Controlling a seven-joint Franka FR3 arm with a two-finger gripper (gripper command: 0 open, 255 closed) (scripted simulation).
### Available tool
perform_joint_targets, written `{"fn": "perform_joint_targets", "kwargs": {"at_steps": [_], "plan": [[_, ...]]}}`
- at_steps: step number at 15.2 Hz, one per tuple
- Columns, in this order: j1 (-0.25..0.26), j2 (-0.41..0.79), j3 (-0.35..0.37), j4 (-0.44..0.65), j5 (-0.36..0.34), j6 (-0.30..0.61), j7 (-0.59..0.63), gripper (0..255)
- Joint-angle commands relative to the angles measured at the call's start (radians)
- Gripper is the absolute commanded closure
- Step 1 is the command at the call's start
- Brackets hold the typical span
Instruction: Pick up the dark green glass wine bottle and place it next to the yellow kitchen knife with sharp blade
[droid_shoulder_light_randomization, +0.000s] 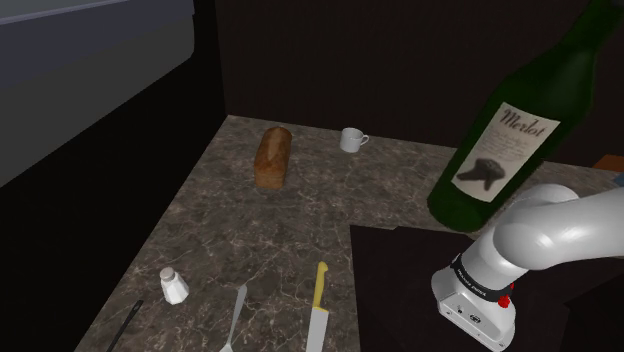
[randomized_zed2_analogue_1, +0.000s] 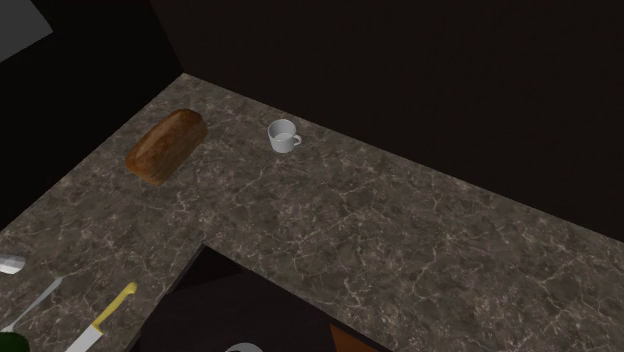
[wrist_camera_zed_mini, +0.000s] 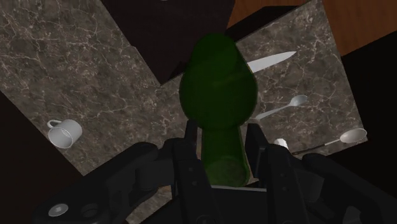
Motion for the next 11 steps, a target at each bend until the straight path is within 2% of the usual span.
{"fn": "perform_joint_targets", "kwargs": {"at_steps": [1,7,9,11], "plan": [[-0.023,0.035,0.062,0.063,0.033,-0.010,0.066,255],[-0.113,0.126,0.284,0.237,0.112,-0.022,0.273,255],[-0.166,0.170,0.390,0.317,0.127,-0.027,0.350,255],[-0.249,0.220,0.532,0.415,0.136,-0.037,0.434,255]]}}
